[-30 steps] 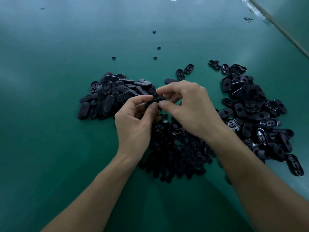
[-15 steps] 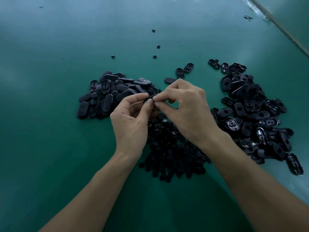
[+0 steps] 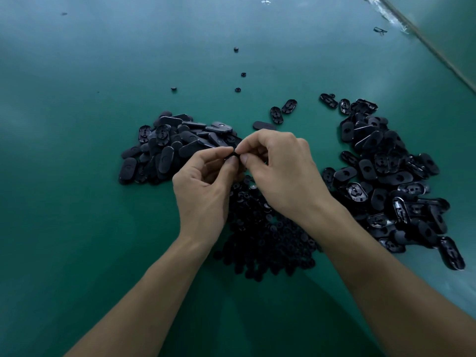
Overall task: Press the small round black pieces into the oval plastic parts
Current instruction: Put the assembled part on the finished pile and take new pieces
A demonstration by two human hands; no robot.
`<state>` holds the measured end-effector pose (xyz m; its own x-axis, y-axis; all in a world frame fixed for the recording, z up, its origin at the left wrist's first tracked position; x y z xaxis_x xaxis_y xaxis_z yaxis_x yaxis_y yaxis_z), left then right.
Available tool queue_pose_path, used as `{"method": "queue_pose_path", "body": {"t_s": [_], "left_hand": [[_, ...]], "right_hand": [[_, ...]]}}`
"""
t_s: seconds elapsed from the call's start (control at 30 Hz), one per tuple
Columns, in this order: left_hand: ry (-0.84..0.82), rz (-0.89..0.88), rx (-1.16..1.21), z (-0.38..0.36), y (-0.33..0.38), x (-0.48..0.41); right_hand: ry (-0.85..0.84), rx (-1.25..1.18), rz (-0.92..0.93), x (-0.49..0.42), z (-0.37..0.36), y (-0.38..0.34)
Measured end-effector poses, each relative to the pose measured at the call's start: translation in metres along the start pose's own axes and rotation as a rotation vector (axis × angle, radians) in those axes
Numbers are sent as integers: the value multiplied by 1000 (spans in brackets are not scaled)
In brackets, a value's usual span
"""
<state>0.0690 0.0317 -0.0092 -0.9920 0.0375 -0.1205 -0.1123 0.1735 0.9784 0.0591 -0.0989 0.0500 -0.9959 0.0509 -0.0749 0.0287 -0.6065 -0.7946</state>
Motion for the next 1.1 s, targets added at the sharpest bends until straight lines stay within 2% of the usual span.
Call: {"method": "queue_pose_path", "body": {"t_s": [0.47, 0.77, 0.9, 1.1], "left_hand": [[10, 7, -80, -3, 1, 1], [-13, 33, 0, -5, -2, 1], [-22, 39, 28, -5, -3, -1], [-14, 40, 50, -4, -4, -2]], "right_hand": [[35, 126, 12, 1, 5, -6], [-21, 136, 78, -5, 12, 2], [-126, 42, 65, -13, 14, 13], [-180, -90, 41, -20, 16, 27]]}}
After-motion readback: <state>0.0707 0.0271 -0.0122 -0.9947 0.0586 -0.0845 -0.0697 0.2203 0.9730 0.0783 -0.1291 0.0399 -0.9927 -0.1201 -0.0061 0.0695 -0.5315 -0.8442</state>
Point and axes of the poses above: each hand's wrist, its own x-axis away from the middle knuckle, its own z-axis out of the back of the hand, y = z × x, the point moved 5 cm from there along -x, towards the middle knuckle, and after that the axes turned 4 degrees about -y, right-handed, at the moved point
